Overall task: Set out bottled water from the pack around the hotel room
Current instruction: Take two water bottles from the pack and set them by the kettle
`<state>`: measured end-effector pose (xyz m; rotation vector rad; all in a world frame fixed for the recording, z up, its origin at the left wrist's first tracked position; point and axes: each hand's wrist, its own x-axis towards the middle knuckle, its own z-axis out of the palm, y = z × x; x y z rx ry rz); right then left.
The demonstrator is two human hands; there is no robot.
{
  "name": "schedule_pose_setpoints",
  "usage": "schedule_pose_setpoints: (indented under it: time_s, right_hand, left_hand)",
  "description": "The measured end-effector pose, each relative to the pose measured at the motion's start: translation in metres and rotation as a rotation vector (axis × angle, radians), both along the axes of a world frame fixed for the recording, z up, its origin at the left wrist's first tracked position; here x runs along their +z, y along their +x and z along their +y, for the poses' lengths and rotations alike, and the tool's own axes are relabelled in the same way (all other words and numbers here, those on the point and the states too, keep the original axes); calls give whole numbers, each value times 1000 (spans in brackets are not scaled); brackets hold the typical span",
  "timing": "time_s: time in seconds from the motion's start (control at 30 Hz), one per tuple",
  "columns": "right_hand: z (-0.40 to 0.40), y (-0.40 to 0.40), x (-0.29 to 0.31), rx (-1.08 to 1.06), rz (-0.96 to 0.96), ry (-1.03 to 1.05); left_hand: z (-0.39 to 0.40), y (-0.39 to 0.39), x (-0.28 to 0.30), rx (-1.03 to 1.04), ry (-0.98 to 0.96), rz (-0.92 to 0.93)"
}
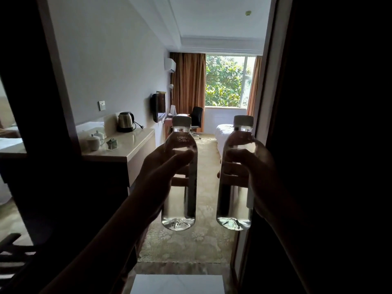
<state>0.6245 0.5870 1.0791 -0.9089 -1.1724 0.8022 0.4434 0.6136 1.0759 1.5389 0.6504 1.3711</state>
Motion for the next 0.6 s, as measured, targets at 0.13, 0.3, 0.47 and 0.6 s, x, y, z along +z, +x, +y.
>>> schedule_pose_setpoints:
  time_s: [0.13, 0.3, 0.47, 0.6]
  right_hand:
    - [88, -6, 4, 15, -44, -20]
    - [178, -10, 9, 4, -41, -10]
    - [250, -11, 8, 1, -27, -38]
    - [307, -5, 5, 1, -3, -41]
  left_hand:
    - [93, -8, 2, 33, -3, -22]
    - [194, -12, 5, 55, -26, -46]
    - [263, -7, -1, 64, -18, -62]
    - [315, -3, -5, 95, -2, -30]
